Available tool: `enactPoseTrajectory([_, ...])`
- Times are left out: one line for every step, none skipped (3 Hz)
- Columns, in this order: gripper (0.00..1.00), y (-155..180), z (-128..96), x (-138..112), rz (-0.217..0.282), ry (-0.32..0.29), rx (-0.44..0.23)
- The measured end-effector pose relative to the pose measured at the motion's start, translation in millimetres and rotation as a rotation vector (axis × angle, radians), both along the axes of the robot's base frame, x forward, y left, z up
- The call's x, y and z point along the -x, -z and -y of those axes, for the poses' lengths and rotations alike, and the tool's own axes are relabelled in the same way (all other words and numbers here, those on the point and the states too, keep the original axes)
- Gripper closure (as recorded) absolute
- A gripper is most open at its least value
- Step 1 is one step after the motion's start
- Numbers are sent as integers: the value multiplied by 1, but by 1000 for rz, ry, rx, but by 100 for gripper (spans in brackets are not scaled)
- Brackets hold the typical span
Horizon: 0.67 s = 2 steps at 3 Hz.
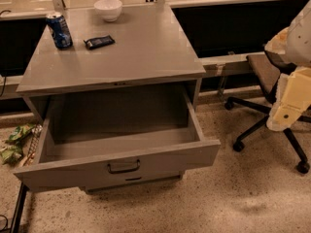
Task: Place pepsi can into top drawer
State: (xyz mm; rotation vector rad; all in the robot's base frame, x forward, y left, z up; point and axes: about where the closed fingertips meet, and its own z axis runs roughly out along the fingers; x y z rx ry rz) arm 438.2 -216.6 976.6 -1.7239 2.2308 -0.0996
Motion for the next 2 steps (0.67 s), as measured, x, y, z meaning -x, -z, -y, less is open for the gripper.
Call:
enactPoseTrajectory([0, 0, 0, 0, 0, 0, 0])
enactPoseTrajectory([0, -4, -7, -27, 60, 12, -81])
